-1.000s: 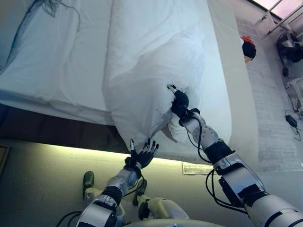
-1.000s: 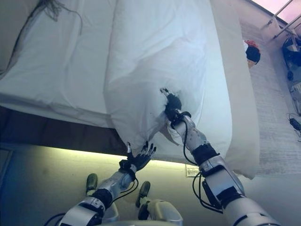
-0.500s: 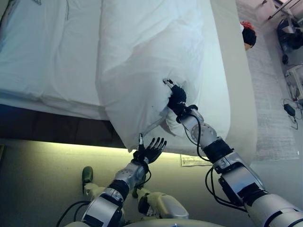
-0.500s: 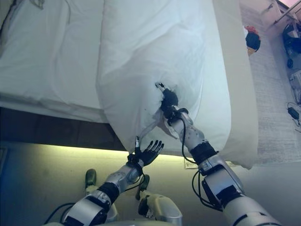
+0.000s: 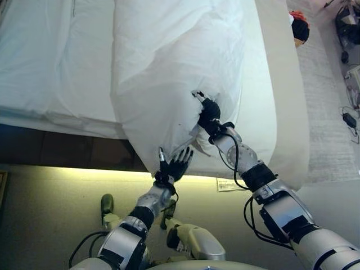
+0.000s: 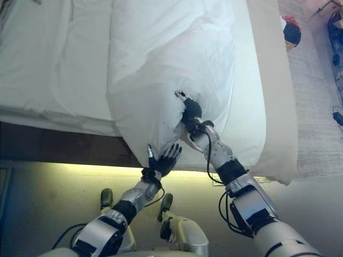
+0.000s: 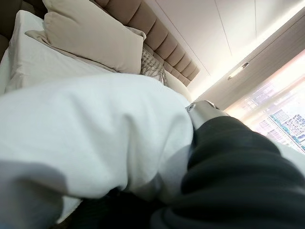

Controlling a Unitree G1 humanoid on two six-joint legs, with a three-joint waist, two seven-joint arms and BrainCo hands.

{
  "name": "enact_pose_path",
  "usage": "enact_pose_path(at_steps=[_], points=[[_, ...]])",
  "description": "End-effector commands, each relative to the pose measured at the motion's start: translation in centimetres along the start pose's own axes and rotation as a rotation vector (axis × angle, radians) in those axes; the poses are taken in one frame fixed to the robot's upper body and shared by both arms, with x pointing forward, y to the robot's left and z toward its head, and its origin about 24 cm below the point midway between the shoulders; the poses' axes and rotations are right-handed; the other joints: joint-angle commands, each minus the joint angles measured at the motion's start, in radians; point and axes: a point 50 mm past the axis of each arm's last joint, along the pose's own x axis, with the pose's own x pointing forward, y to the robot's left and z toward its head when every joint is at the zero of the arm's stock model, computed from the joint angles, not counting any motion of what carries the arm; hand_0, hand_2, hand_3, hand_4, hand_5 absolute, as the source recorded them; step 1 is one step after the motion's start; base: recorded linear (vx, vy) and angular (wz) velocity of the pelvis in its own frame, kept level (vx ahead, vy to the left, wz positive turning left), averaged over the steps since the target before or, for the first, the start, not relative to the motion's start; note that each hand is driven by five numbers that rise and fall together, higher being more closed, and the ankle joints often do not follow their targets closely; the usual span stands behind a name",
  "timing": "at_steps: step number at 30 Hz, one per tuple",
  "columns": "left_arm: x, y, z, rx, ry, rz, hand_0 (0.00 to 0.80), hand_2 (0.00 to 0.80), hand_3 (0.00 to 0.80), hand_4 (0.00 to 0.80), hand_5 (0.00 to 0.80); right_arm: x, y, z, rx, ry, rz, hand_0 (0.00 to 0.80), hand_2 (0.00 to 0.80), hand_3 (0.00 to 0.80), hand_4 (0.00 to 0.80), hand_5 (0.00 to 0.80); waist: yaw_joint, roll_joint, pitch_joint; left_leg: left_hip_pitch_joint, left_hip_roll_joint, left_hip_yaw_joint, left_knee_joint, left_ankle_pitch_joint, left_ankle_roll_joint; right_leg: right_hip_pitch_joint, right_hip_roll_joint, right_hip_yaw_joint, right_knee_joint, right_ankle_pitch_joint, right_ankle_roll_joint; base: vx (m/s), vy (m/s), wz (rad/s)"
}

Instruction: Make the bed neatly

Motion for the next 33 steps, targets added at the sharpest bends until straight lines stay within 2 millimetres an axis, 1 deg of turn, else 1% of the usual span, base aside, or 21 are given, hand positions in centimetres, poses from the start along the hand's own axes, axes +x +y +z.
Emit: enact_pose_path(at_steps=[1,3,5,6,8,10,13,16,17,18,19,20,22,23,25,26,27,29,30,31,33], points=[[1.7,-2.5,-1.6,-0.048,-0.002,-0.156,0.000,0.000,0.000,0.000,0.000,0.2,5.9,4.9,-0.033,-0.177,0.309,0.800,0.800,0.800,0.800,0.800,-0.013,-0.014,-0.048,-0.041,0.020,-0.031,0.073,-0.073,0.034,-0.039,-0.099,0.000,0.124,-0.075,0.086,0.059,0.039,0.00],[1.8,-3.7,0.2,-0.044,-0.061,-0.218,0.000,0.000,0.000,0.000,0.000,-0.3,5.2,4.6,-0.031,-0.175,0.297,0.800,0.800,0.800,0.800,0.800,-0.011,-0.012,-0.053,-0.035,0.018,-0.035,0.069,-0.073,0.035,-0.033,-0.100,-0.004,0.123,-0.078,0.086,0.053,0.046,0.03],[2.0,-4.9,1.2,-0.034,-0.108,-0.272,0.000,0.000,0.000,0.000,0.000,-0.7,4.7,4.5,-0.027,-0.176,0.288,0.800,0.800,0.800,0.800,0.800,-0.009,-0.013,-0.056,-0.034,0.018,-0.038,0.068,-0.073,0.035,-0.031,-0.100,-0.008,0.125,-0.081,0.086,0.030,0.018,0.05],[1.9,-5.5,2.1,-0.029,-0.136,-0.296,0.000,0.000,0.000,0.000,0.000,-0.9,4.1,4.5,-0.019,-0.180,0.280,0.800,0.800,0.800,0.800,0.800,-0.005,-0.014,-0.060,-0.030,0.017,-0.042,0.067,-0.075,0.035,-0.026,-0.099,-0.011,0.125,-0.083,0.087,0.043,-0.005,0.06],[1.8,-6.4,3.2,-0.022,-0.166,-0.335,0.000,0.000,0.000,0.000,0.000,-1.2,3.6,4.3,-0.007,-0.181,0.273,0.800,0.800,0.800,0.800,0.800,0.000,-0.017,-0.063,-0.022,0.016,-0.046,0.063,-0.078,0.035,-0.016,-0.097,-0.015,0.123,-0.086,0.087,0.061,-0.012,0.09],[1.7,-7.6,4.3,-0.010,-0.203,-0.393,0.000,0.000,0.000,0.000,0.000,-1.8,2.8,3.8,0.003,-0.173,0.265,0.800,0.800,0.800,0.800,0.800,0.006,-0.022,-0.072,-0.010,0.016,-0.050,0.058,-0.084,0.036,-0.002,-0.095,-0.021,0.120,-0.090,0.088,0.078,-0.012,0.08],[1.3,-8.8,6.0,0.014,-0.250,-0.438,0.000,0.000,0.000,0.000,0.000,-2.5,1.7,2.6,0.013,-0.134,0.253,0.800,0.800,0.800,0.800,0.800,0.014,-0.028,-0.087,0.012,0.016,-0.053,0.043,-0.088,0.038,0.018,-0.094,-0.028,0.112,-0.094,0.091,0.078,-0.010,0.05],[0.5,-9.4,7.5,0.036,-0.304,-0.455,0.000,0.000,0.000,0.000,0.000,-3.7,0.2,0.8,-0.012,-0.054,0.215,0.800,0.800,0.800,0.800,0.800,0.019,-0.027,-0.107,0.039,0.012,-0.054,0.025,-0.088,0.039,0.038,-0.094,-0.030,0.105,-0.096,0.093,0.083,0.030,0.07],[0.2,-9.5,8.1,0.041,-0.323,-0.456,0.000,0.000,0.000,0.000,0.000,-4.2,-0.6,0.1,-0.025,-0.014,0.181,0.433,0.433,0.433,0.433,0.433,0.018,-0.026,-0.116,0.047,0.009,-0.053,0.015,-0.081,0.040,0.043,-0.098,-0.031,0.101,-0.092,0.094,0.082,0.077,0.03],[-0.1,-9.6,8.6,0.049,-0.336,-0.457,0.000,0.000,0.000,0.000,0.000,-4.8,-1.5,-0.7,-0.033,0.025,0.143,0.000,0.000,0.000,0.000,0.000,0.017,-0.024,-0.125,0.054,0.006,-0.054,0.008,-0.079,0.041,0.048,-0.101,-0.033,0.099,-0.092,0.096,0.104,0.087,0.04],[-0.6,-9.5,9.2,0.051,-0.355,-0.450,0.000,0.000,0.000,0.000,0.000,-5.5,-2.4,-1.7,-0.028,0.075,0.113,0.000,0.000,0.000,0.000,0.000,0.016,-0.017,-0.134,0.070,0.007,-0.052,0.002,-0.085,0.039,0.060,-0.101,-0.030,0.099,-0.099,0.097,0.120,0.106,0.02],[-1.2,-9.4,9.9,0.060,-0.372,-0.444,0.000,0.000,0.000,0.000,0.000,-6.5,-3.6,-2.8,-0.031,0.132,0.087,0.000,0.000,0.000,0.000,0.000,0.014,-0.013,-0.146,0.081,0.001,-0.051,-0.006,-0.078,0.042,0.066,-0.107,-0.029,0.095,-0.095,0.098,0.149,0.120,0.02],[-2.6,-9.1,11.4,0.070,-0.400,-0.426,0.000,0.000,0.000,0.000,0.000,-9.3,-6.0,-5.0,-0.022,0.252,0.035,0.000,0.000,0.000,0.000,0.000,0.014,-0.002,-0.176,0.111,-0.005,-0.046,-0.021,-0.078,0.044,0.088,-0.114,-0.027,0.090,-0.099,0.102,0.161,0.129,0.01],[-3.2,-8.9,12.0,0.076,-0.413,-0.417,0.000,0.000,0.000,0.000,0.000,-10.6,-6.8,-6.1,-0.006,0.308,0.018,0.000,0.000,0.000,0.000,0.000,0.012,0.004,-0.190,0.127,-0.008,-0.043,-0.029,-0.078,0.044,0.099,-0.117,-0.026,0.087,-0.100,0.104,0.194,0.145,0.04],[-5.0,-8.1,13.5,0.087,-0.442,-0.393,0.000,0.000,0.000,0.000,0.000,-14.5,-8.8,-8.9,0.034,0.448,-0.040,0.000,0.000,0.000,0.000,0.000,0.008,0.024,-0.229,0.170,-0.017,-0.035,-0.049,-0.077,0.046,0.129,-0.124,-0.024,0.079,-0.103,0.108,0.211,0.171,0.03],[-5.7,-7.8,13.9,0.092,-0.450,-0.386,0.000,0.000,0.000,0.000,0.000,-15.7,-9.3,-9.9,0.059,0.500,-0.059,0.000,0.000,0.000,0.000,0.000,0.007,0.032,-0.242,0.187,-0.021,-0.031,-0.059,-0.077,0.046,0.143,-0.127,-0.023,0.073,-0.104,0.110,0.183,0.192,-0.04],[-6.5,-7.6,14.5,0.098,-0.458,-0.390,0.000,0.000,0.000,0.000,0.000,-17.6,-9.8,-11.4,0.104,0.573,-0.078,0.000,0.000,0.000,0.000,0.000,0.002,0.045,-0.258,0.208,-0.026,-0.026,-0.070,-0.076,0.047,0.158,-0.132,-0.020,0.068,-0.106,0.112,0.142,0.199,-0.09],[-7.7,-7.5,15.3,0.112,-0.467,-0.398,0.000,0.000,0.000,0.000,0.000,-20.2,-10.3,-13.5,0.161,0.685,-0.098,0.000,0.000,0.000,0.000,0.000,-0.003,0.066,-0.280,0.239,-0.037,-0.016,-0.088,-0.075,0.048,0.183,-0.141,-0.019,0.057,-0.109,0.116,0.097,0.201,-0.15],[-8.1,-7.5,15.6,0.115,-0.475,-0.404,0.000,0.000,0.000,0.000,0.000,-21.4,-10.5,-14.4,0.183,0.738,-0.103,0.000,0.000,0.000,0.000,0.000,-0.006,0.076,-0.289,0.250,-0.044,-0.013,-0.093,-0.075,0.048,0.192,-0.147,-0.018,0.053,-0.109,0.118,0.047,0.204,-0.13],[-8.4,-7.8,16.1,0.126,-0.480,-0.414,0.000,0.000,0.000,0.000,0.000,-22.6,-10.6,-15.4,0.215,0.800,-0.115,0.000,0.000,0.000,0.000,0.000,-0.009,0.088,-0.297,0.260,-0.051,-0.012,-0.097,-0.074,0.049,0.201,-0.153,-0.017,0.050,-0.109,0.119,0.030,0.209,-0.06],[-9.0,-8.1,16.8,0.140,-0.489,-0.426,0.000,0.000,0.000,0.000,0.000,-24.8,-11.3,-16.5,0.230,0.887,-0.149,0.000,0.000,0.000,0.000,0.000,-0.013,0.109,-0.311,0.274,-0.063,-0.009,-0.102,-0.073,0.050,0.215,-0.164,-0.018,0.046,-0.110,0.122,0.010,0.216,0.00]])
